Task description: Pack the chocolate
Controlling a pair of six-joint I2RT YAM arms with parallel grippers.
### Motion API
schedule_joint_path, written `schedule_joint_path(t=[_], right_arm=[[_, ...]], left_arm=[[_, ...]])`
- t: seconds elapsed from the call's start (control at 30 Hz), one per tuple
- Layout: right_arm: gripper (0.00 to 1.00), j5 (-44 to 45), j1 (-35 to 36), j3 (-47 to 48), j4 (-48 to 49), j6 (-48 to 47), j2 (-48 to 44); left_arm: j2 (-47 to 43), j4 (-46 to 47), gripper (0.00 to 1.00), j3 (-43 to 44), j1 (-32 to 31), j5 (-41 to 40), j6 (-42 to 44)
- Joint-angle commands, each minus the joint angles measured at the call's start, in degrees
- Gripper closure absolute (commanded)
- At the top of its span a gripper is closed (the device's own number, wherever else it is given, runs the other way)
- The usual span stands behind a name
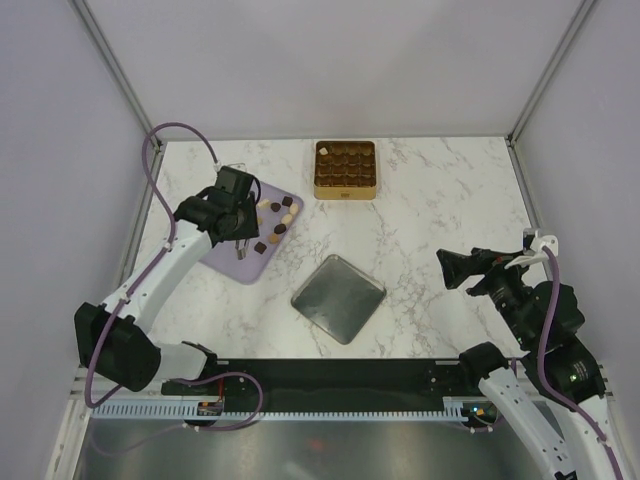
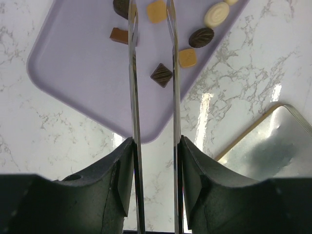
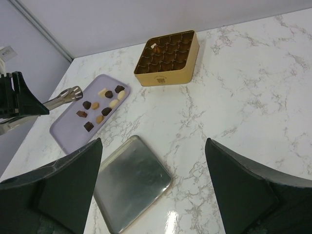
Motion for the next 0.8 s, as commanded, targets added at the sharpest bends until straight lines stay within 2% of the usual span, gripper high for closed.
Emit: schedule_joint_path(t=[0.0, 0.23, 0.57, 0.77], right_arm=[[0.05, -1.1, 0.2, 1.1, 0.5, -0.3, -1.0], [0.05, -1.4, 0.2, 1.8, 0.4, -0.5, -1.0], [0.05, -1.4, 0.3, 2.3, 0.5, -0.5, -1.1], [0.05, -1.2, 0.2, 2.5, 0.4, -0.7, -1.3]], left_arm=[[-2.4, -2.3, 0.52, -2.5, 2.2, -2.7, -4.4], [-3.2, -2.7, 0.51, -6.3, 4.6, -3.3, -5.5], [-1.3, 0.3, 0.44, -8.2, 4.7, -0.5, -5.4], [0.4, 1.6, 0.43, -8.6, 4.7, 0.2, -5.4]])
